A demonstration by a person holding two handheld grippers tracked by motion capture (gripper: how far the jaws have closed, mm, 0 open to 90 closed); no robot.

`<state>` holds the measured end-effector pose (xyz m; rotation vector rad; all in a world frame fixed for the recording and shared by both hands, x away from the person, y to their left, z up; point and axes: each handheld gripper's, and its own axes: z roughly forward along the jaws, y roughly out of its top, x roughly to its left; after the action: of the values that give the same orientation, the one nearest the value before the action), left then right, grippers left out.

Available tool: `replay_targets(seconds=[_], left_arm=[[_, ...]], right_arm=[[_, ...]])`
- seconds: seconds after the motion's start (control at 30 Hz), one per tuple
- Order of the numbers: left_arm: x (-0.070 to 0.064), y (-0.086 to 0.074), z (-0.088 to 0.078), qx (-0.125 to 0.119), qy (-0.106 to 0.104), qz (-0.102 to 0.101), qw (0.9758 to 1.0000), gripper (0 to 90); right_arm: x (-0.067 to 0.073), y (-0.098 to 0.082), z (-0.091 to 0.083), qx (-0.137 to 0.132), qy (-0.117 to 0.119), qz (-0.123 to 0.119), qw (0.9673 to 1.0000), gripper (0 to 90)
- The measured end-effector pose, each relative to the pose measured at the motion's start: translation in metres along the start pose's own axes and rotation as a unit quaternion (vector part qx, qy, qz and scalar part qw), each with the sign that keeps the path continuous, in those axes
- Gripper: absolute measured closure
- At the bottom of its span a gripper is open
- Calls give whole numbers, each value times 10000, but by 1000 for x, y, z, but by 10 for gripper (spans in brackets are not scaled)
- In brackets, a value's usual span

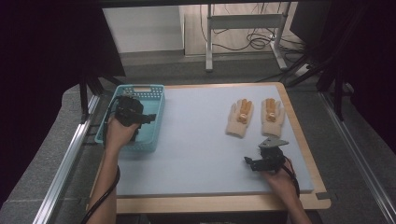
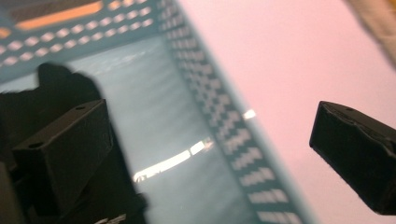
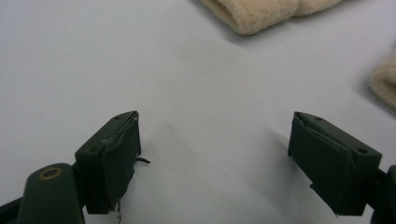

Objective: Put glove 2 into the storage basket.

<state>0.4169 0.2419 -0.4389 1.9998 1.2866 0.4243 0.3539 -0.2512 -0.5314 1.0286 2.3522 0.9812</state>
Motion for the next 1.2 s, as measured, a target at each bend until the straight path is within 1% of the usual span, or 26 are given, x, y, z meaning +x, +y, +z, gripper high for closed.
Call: replay_targets(seconds=[0.07, 0.17, 0.2, 0.3, 0.33, 0.4, 0.5, 0.53, 0.6, 0.67, 0.73, 0.8, 0.87, 1.0, 1.1, 1.13, 1.2], left_arm=[[-13, 0, -3, -85, -107, 144, 9998, 0], [-36, -3, -6, -221, -349, 379, 9984, 2], [-46, -6, -7, -270, -437, 481, 9975, 2], [-68, -13, -6, -355, -620, 667, 9952, 2], [-77, -16, -5, -367, -710, 763, 9939, 2], [-90, -23, -3, -391, -766, 909, 9921, 2], [-110, -35, 1, -451, -912, 1030, 9895, 2], [-115, -40, 3, -469, -953, 1054, 9887, 2], [-126, -50, 9, -488, -1112, 1057, 9869, 2], [-132, -59, 15, -452, -1190, 1082, 9859, 2], [-138, -70, 22, -373, -1134, 1125, 9865, 3], [-141, -77, 27, -320, -1082, 1144, 9870, 4], [-143, -84, 33, -275, -945, 1189, 9880, 4], [-145, -97, 43, -105, -757, 1190, 9900, 5], [-145, -104, 51, 102, -562, 1272, 9902, 4], [-145, -105, 52, 171, -543, 1271, 9903, 5], [-144, -108, 56, 235, -528, 1229, 9907, 5]], right_arm=[[0, 0, 0, -2, -8, -6, 10000, 166], [1, 0, 0, -12, -20, -26, 10000, 166], [0, 0, 0, -12, -20, -27, 10000, 166], [0, 0, 0, -7, -16, -26, 10000, 166], [0, 0, 0, -7, -15, -27, 10000, 167], [0, 0, 0, -8, -21, -33, 10000, 166], [0, 0, 0, -12, -24, -33, 10000, 166], [0, 0, 0, -13, -24, -35, 10000, 166], [0, 0, 0, -10, -22, -35, 10000, 166], [0, 0, 0, -10, -22, -37, 10000, 166], [0, 0, 0, -11, -22, -35, 10000, 166], [0, 0, 0, -12, -16, -34, 10000, 166], [0, 0, 0, -11, -14, -24, 10000, 167], [0, 0, 0, -7, -9, -7, 10000, 166], [0, 0, 0, -2, 1, -1, 10000, 166], [0, 0, 0, -2, 2, -1, 10000, 166], [0, 0, 0, 10, 16, 21, 10000, 166]])
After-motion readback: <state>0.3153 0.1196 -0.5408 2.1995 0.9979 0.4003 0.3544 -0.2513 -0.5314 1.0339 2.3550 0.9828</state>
